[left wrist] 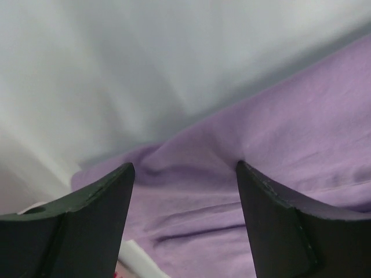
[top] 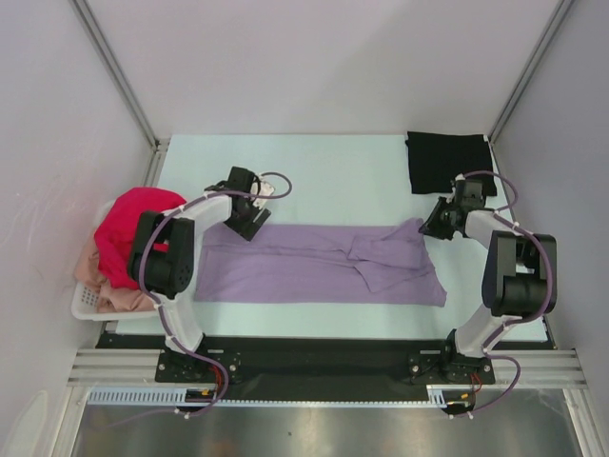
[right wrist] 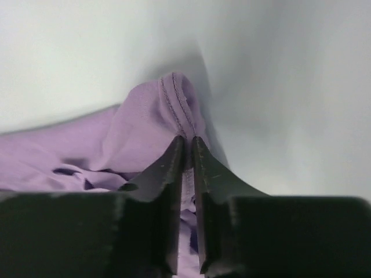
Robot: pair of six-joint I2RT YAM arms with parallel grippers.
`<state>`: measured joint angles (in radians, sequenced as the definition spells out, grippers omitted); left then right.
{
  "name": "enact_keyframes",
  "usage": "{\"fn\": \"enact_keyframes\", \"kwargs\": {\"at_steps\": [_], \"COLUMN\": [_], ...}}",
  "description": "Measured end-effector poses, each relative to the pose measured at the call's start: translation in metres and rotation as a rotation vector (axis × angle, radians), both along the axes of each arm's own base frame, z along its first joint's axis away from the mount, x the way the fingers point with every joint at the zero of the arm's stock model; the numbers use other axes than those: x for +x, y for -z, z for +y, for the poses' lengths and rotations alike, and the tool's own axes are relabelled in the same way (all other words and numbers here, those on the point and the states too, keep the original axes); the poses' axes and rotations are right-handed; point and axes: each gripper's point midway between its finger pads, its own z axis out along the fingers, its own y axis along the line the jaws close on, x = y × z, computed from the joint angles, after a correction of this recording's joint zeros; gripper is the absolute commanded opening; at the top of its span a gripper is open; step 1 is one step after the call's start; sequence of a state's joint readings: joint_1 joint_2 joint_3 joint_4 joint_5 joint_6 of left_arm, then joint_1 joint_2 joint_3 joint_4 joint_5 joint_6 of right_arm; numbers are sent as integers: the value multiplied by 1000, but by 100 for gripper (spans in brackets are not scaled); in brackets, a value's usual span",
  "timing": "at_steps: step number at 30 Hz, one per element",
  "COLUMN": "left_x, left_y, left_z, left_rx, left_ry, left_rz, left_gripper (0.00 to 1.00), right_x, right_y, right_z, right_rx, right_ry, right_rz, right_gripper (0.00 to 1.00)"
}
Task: Fold and stack the t-shirts
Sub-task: Fold the tshirt
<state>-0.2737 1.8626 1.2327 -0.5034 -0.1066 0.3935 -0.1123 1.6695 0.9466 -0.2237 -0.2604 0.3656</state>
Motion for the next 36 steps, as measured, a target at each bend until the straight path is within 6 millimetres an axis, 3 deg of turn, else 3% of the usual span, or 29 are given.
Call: {"fn": "enact_keyframes", "kwargs": {"at_steps": [2,10,12,13,16,21,23,29,31,36], "left_x": [-4,3,5,6,7,0,-3,6,7,14], "left_y": [5,6,6,6,5,-2,-10,-32,-31,-25], "left_z": [5,13,18,20,21,25,29,59,68,74], "left_rx": [6,-8,-11,-14,-28,-47,-66,-73,-51,-35], "left_ry": [-7,-42,-58,-63,-63,-53,-60,-124,-137,-136], "left_rz": [3,-24,-32,-35,-39,-21,-18,-72,-73,-81], "left_gripper": [75,69,69,70,74,78,78,77,77,77], "right_x": [1,-4,-6,-6,-8,-11,-20,-57,-81,-142], "right_y": [2,11,13,14,17,6,-8,-63,-63,-24], "right_z": [0,-20,-21,-20,-19,-28,-35,-45,-43,-30], "right_rx": [2,-26,-26,-22,-16,-48,-70,-87,-60,-3], "right_ry": [3,86,89,84,75,112,158,319,392,527], "right_rz": [-1,28,35,36,47,58,62,-39,-27,133], "right_gripper": [0,0,9,25,44,54,59,60,60,60]}}
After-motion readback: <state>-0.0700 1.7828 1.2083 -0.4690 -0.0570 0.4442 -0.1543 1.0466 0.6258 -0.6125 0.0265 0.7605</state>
